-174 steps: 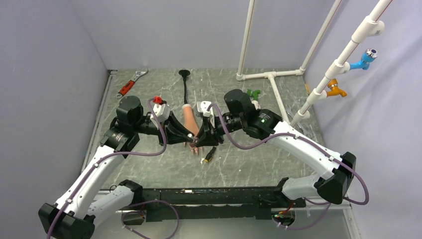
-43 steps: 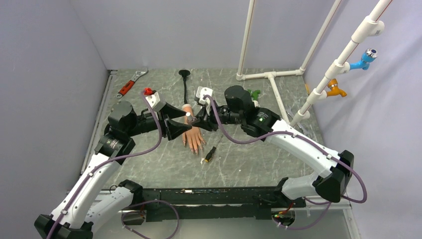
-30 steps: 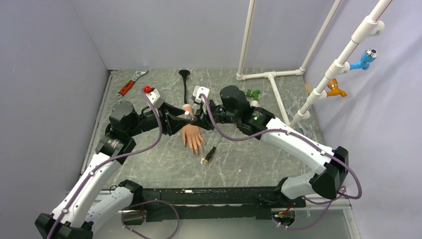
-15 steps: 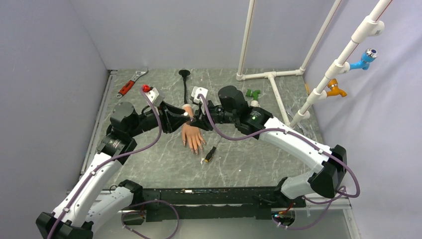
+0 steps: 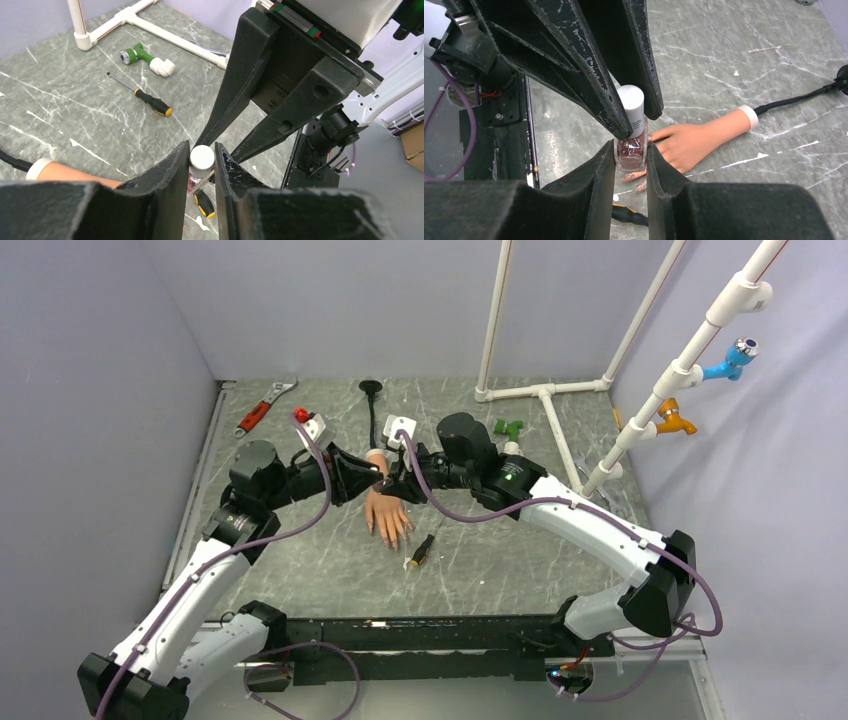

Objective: Paint the nails
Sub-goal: Screw the nail polish bottle.

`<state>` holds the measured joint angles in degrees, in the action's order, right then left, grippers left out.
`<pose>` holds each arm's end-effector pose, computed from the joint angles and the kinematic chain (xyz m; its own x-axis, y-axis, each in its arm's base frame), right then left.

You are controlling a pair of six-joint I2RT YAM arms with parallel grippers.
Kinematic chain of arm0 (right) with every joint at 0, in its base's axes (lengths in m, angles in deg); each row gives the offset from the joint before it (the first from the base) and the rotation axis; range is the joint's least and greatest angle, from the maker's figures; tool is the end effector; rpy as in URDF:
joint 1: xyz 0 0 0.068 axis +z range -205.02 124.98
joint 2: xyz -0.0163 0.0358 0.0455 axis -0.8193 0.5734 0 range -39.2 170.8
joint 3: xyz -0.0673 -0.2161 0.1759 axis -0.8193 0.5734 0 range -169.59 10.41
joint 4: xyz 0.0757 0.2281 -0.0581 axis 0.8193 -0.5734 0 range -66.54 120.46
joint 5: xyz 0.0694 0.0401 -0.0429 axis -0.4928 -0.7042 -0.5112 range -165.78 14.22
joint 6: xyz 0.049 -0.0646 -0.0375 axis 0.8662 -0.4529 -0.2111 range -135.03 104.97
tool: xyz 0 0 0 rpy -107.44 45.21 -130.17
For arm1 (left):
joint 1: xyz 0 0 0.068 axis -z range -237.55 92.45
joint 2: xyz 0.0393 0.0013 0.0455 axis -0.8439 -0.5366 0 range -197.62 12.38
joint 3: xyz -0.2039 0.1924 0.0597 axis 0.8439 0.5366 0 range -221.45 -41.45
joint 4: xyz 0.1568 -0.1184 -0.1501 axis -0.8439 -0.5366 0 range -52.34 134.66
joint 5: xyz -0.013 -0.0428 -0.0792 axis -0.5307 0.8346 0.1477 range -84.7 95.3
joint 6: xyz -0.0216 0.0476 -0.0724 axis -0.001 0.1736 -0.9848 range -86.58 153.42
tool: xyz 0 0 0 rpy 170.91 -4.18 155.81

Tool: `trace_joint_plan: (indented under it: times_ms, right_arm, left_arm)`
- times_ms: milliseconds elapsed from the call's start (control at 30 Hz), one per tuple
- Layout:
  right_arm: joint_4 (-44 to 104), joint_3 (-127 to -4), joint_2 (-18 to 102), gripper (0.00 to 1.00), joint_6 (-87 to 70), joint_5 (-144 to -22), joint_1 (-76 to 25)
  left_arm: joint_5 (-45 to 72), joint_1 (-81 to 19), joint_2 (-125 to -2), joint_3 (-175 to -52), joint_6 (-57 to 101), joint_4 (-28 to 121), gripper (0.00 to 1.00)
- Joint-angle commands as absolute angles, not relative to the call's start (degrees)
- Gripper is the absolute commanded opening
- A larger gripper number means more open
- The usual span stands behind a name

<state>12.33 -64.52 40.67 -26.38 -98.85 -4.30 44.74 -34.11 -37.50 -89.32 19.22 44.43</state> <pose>0.1916 0.2834 0.3697 -0.0582 -0.3572 -0.9322 -0.9708 0.2378 -0.0305 0.1705 -0.1292 0.3729 -0.2530 -0.0969 -0.9626 0.8536 0.4459 -0.2692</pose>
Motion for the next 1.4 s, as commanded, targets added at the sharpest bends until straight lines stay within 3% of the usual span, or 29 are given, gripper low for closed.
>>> trace_joint_plan:
  times_ms: [0, 167, 1067, 1167, 1267, 1367]
  right_arm:
    - [14.90, -66.69, 39.48, 0.00, -25.83, -99.66, -3.99]
    - [15.36, -66.01, 39.01, 0.00, -25.64, -99.99, -4.00]
    - [11.31, -64.01, 34.88, 0.00, -29.48, -118.25, -3.96]
    - [11.22, -64.03, 34.97, 0.00, -29.53, -117.85, -3.89]
    - [11.04, -63.95, 35.04, 0.00, -29.57, -117.05, -3.94]
    - [11.04, -63.81, 35.12, 0.00, -29.51, -115.93, -3.90]
  left_arm:
    - [48.71, -33.77, -38.18, -90.71, 20.73, 45.39, 0.25]
    - [51.01, -33.41, -38.68, -91.70, 22.58, 44.00, 0.00]
    - [74.39, -33.29, -38.15, -95.82, 38.72, 32.31, 0.00]
    - [72.96, -33.30, -37.84, -95.75, 38.29, 32.52, 0.13]
    - [70.50, -33.34, -36.89, -95.29, 36.94, 33.82, 0.49]
    - [65.23, -33.42, -35.66, -95.00, 35.34, 34.24, 0.64]
